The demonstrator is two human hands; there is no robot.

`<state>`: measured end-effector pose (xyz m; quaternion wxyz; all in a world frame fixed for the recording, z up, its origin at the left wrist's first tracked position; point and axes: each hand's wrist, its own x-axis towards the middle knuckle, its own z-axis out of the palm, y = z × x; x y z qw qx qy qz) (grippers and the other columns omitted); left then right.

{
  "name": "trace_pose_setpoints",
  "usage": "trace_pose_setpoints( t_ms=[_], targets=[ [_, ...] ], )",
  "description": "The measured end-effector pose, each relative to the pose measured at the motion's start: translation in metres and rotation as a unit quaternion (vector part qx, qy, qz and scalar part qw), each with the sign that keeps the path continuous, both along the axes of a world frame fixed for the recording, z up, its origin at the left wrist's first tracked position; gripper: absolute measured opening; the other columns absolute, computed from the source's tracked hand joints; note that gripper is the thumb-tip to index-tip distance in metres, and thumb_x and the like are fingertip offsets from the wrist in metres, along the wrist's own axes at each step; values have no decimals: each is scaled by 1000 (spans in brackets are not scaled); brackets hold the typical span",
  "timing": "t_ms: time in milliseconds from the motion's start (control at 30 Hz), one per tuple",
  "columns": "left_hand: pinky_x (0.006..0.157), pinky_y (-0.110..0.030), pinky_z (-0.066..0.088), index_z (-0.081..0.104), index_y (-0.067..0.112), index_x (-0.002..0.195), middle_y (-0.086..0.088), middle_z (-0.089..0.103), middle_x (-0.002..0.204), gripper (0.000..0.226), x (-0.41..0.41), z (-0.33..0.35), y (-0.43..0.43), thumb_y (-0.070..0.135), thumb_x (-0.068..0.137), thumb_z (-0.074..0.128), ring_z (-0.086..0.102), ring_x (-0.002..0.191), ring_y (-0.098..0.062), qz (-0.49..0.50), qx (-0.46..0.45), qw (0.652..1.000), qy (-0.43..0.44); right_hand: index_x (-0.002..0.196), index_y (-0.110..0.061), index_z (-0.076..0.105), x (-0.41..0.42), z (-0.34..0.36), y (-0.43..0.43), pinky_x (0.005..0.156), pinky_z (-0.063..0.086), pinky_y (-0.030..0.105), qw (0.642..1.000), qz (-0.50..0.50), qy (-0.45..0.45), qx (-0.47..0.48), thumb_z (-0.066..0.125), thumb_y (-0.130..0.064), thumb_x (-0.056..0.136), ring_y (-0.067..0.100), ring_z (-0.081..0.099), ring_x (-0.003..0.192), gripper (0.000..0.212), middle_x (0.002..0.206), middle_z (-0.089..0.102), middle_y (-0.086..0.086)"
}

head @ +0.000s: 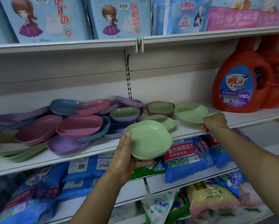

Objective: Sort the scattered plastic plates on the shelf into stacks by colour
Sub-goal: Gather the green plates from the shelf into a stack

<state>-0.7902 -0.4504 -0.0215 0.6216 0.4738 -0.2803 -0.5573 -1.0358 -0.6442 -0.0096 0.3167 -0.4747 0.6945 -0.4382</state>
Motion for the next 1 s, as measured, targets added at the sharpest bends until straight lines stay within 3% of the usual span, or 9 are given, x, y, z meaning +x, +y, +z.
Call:
trace_pose_setpoints(
  t_ms=[167, 300, 367, 467, 600, 700, 767, 900, 1000],
  targets=[
    [58, -40, 58, 47, 27, 132, -7, 56, 129, 42, 7, -1, 10, 51, 98, 40, 70, 94, -31, -5, -1, 1000, -14, 87, -1, 65, 33, 25, 55, 32, 29, 17, 988, 124, -46, -84, 51, -2, 89, 11, 39, 30, 15, 54, 57, 12],
    [58, -38, 59, 49, 25, 132, -9, 64, 124, 55, 10, -3, 17, 61, 92, 40, 73, 88, -26, -29, 9, 1000, 1, 87, -13, 67, 64, 32, 113, 39, 36, 18, 965, 234, 66, -97, 55, -4, 87, 5, 48, 33, 16, 53, 60, 7],
    [60, -39, 59, 50, 25, 132, -9, 64, 125, 59, 11, -2, 22, 64, 89, 41, 73, 90, -27, -42, 9, 999, 2, 89, -16, 70, 78, 32, 133, 51, 46, 24, 949, 253, 151, -111, 56, -7, 83, 12, 60, 51, 18, 62, 65, 5],
    [58, -41, 59, 49, 23, 129, -12, 60, 124, 34, 17, 0, 30, 34, 97, 51, 70, 92, -35, -36, 4, 999, 16, 98, -20, 70, 93, 28, 151, 78, 54, 36, 934, 267, 210, -108, 58, -14, 81, 24, 66, 85, 22, 89, 72, 4],
    [58, -44, 58, 49, 24, 130, -14, 55, 124, 45, 32, 1, 37, -1, 93, 42, 63, 99, -39, -41, -13, 999, 21, 105, -25, 61, 101, 25, 159, 76, 49, 34, 911, 260, 306, -89, 50, -36, 90, 23, 61, 90, 22, 95, 66, -1],
    [58, -45, 58, 48, 24, 131, -15, 53, 127, 51, 41, 2, 40, -5, 91, 37, 59, 104, -41, -48, -24, 998, 13, 92, -12, 60, 111, 22, 162, 52, 40, 25, 937, 301, 173, -46, 37, -42, 98, 13, 55, 55, 38, 70, 57, 2],
    [58, -44, 59, 48, 24, 131, -14, 54, 126, 50, 44, 5, 42, -4, 92, 38, 60, 103, -40, -59, -25, 998, 7, 98, -9, 60, 116, 16, 166, 39, 30, 18, 943, 327, 68, -4, 34, -30, 102, 7, 42, 32, 33, 62, 52, 8],
    [57, -40, 60, 49, 21, 127, -14, 59, 118, 31, 43, 8, 43, 11, 98, 49, 73, 76, -30, -64, -4, 998, -25, 116, -16, 52, 118, 9, 171, 35, 25, 15, 942, 335, -2, 10, 38, -10, 97, 4, 36, 29, 24, 65, 50, 9],
    [54, -37, 59, 47, 20, 131, -15, 59, 120, 34, 40, 10, 35, 11, 98, 51, 71, 81, -32, -36, -11, 998, -58, 116, -20, 48, 114, 13, 164, 36, 23, 16, 925, 377, -10, 45, 46, -9, 95, 7, 31, 32, 23, 61, 46, 6]
  ],
)
